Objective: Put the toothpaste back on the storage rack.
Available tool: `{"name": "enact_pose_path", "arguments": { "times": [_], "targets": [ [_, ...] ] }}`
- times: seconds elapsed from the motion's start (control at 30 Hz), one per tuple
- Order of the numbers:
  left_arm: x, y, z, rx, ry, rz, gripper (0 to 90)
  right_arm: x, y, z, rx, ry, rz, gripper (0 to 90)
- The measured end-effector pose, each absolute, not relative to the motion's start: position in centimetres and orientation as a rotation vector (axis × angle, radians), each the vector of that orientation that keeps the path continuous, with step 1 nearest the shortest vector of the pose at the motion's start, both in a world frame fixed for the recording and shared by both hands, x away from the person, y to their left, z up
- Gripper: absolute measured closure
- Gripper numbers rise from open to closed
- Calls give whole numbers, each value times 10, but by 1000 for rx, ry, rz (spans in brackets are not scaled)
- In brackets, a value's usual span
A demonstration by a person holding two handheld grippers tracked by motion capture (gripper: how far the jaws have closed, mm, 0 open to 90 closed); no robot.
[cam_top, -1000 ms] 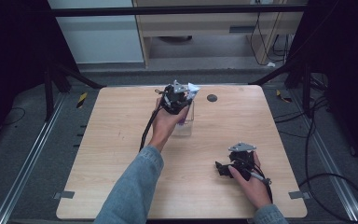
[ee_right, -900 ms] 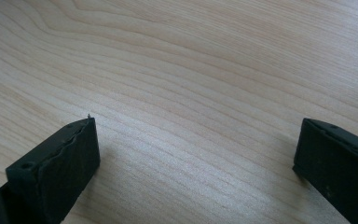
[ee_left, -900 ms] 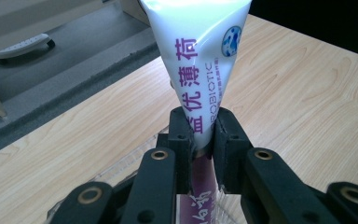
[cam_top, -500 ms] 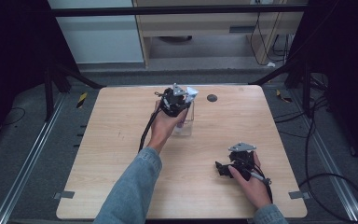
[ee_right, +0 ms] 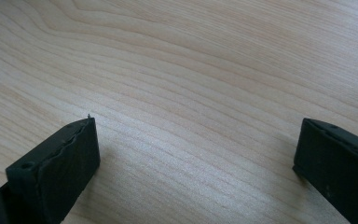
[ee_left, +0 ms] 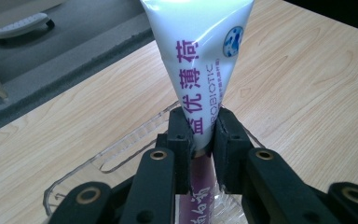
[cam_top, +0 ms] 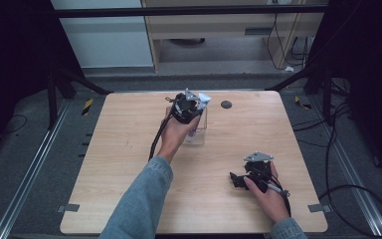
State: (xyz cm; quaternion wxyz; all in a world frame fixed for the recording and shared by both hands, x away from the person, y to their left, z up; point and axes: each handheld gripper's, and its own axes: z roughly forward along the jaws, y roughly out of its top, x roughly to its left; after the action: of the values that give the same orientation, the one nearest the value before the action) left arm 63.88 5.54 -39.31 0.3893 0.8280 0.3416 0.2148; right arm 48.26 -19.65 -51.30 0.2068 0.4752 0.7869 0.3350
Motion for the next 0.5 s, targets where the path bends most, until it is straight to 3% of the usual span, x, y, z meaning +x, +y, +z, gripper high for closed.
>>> {"name": "enact_pose_path", "arguments": {
  "times": [0.5],
  "targets": [
    [641,46,-396,2100,902,556,774,483,-197,-513,1321,2190,935,4]
  ]
}}
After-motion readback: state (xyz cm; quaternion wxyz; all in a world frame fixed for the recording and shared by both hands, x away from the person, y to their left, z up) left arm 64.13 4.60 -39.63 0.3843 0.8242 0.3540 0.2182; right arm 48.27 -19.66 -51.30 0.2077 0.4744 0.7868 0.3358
